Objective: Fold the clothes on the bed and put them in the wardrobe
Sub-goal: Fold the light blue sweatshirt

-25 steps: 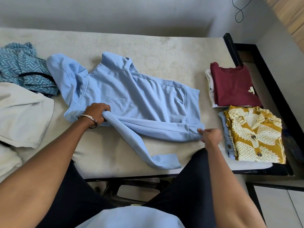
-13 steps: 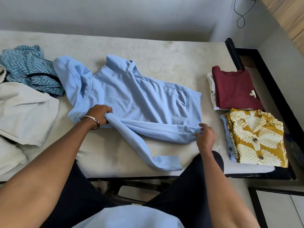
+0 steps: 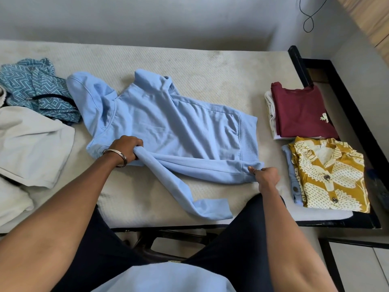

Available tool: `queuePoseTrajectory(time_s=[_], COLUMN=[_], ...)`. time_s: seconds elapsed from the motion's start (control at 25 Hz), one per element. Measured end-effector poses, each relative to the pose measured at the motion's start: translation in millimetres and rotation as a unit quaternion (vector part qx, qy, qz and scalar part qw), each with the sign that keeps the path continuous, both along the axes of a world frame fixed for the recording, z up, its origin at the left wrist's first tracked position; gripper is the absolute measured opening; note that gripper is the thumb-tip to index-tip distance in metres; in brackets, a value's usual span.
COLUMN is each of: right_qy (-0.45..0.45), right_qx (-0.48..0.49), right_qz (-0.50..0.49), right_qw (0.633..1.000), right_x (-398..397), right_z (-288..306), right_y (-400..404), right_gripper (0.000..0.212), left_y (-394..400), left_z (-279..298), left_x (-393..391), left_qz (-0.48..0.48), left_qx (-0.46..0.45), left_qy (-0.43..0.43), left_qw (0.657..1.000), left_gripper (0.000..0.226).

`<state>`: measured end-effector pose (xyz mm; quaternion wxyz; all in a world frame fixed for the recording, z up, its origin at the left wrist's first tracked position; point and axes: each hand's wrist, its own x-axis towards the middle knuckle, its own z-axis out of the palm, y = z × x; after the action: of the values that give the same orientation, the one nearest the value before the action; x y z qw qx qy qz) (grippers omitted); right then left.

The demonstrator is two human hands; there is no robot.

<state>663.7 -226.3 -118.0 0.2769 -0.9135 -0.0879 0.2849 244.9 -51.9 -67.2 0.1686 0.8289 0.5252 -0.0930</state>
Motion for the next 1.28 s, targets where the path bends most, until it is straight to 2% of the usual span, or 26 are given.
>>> queuePoseTrajectory(time_s=[0.04, 0.08, 0.16, 0.2, 0.28, 0.32, 0.4, 0.48, 0.52, 0.6, 0.68, 0.76, 0.84, 0.92, 1.0, 1.04, 1.16, 1.24, 1.28], right_qy=[0.018, 0.030, 0.062, 0.082, 0.110, 0.118, 0.122, 0.092, 0.072, -0.005, -0.153, -0.249, -0.235, -0.228, -0.290, -0.291, -0.216, -0.133, -0.105], right_qx=[0.024, 0.067, 0.194, 0.256, 0.310, 0.309, 0.238, 0.072, -0.015, -0.162, -0.265, -0.253, -0.217, -0.240, -0.257, -0.273, -0.260, -0.226, -0.195], right_qz=[0.014, 0.036, 0.069, 0.065, 0.074, 0.111, 0.280, 0.457, 0.496, 0.512, 0.533, 0.583, 0.656, 0.681, 0.631, 0.611, 0.628, 0.651, 0.641], right_qw=[0.999, 0.997, 0.977, 0.961, 0.942, 0.937, 0.922, 0.882, 0.865, 0.844, 0.789, 0.731, 0.684, 0.653, 0.672, 0.684, 0.701, 0.712, 0.735], right_x=[2, 4, 7, 10, 20, 27, 41, 48, 49, 46, 33, 11, -24, -60, -73, -71, -40, -15, -4], right_z=[1, 3, 15, 22, 36, 41, 50, 58, 59, 62, 66, 61, 46, 23, 9, 10, 18, 30, 33], right_y=[-2, -4, -11, -17, -33, -43, -61, -67, -65, -58, -50, -37, -26, -30, -37, -38, -27, -12, -6], right_gripper=[0.045, 0.043, 0.018, 0.014, 0.025, 0.032, 0.046, 0.046, 0.042, 0.038, 0.042, 0.059, 0.073, 0.068, 0.036, 0.027, 0.029, 0.034, 0.037], left_y=[1, 1, 0, 0, 0, -1, -3, -7, -9, -13, -14, -14, -14, -15, -17, -17, -14, -4, 4], left_z=[0, 0, 0, -1, 0, 1, 3, 4, 3, 1, 0, 0, 1, 1, 4, 5, 8, 8, 7], left_x=[0, 0, -1, -2, -4, -4, -5, -5, -5, -4, -4, -5, -4, -3, -1, -2, -2, -4, -5], left_qz=[-0.001, -0.002, -0.003, -0.003, -0.013, -0.027, -0.057, -0.072, -0.075, -0.080, -0.083, -0.085, -0.095, -0.102, -0.100, -0.096, -0.099, -0.080, -0.071], left_qx=[0.001, 0.001, 0.002, 0.007, 0.018, 0.017, 0.010, 0.003, -0.005, -0.042, -0.093, -0.128, -0.148, -0.162, -0.171, -0.176, -0.181, -0.177, -0.154], left_qy=[0.000, 0.001, 0.004, 0.003, 0.010, 0.025, 0.067, 0.091, 0.096, 0.108, 0.112, 0.109, 0.110, 0.113, 0.119, 0.127, 0.144, 0.115, 0.091], left_qw=[1.000, 1.000, 1.000, 1.000, 1.000, 0.999, 0.996, 0.993, 0.993, 0.990, 0.986, 0.982, 0.978, 0.975, 0.973, 0.972, 0.968, 0.974, 0.981], left_gripper=[0.023, 0.023, 0.023, 0.022, 0.021, 0.019, 0.016, 0.016, 0.017, 0.020, 0.022, 0.028, 0.030, 0.029, 0.028, 0.028, 0.024, 0.027, 0.032])
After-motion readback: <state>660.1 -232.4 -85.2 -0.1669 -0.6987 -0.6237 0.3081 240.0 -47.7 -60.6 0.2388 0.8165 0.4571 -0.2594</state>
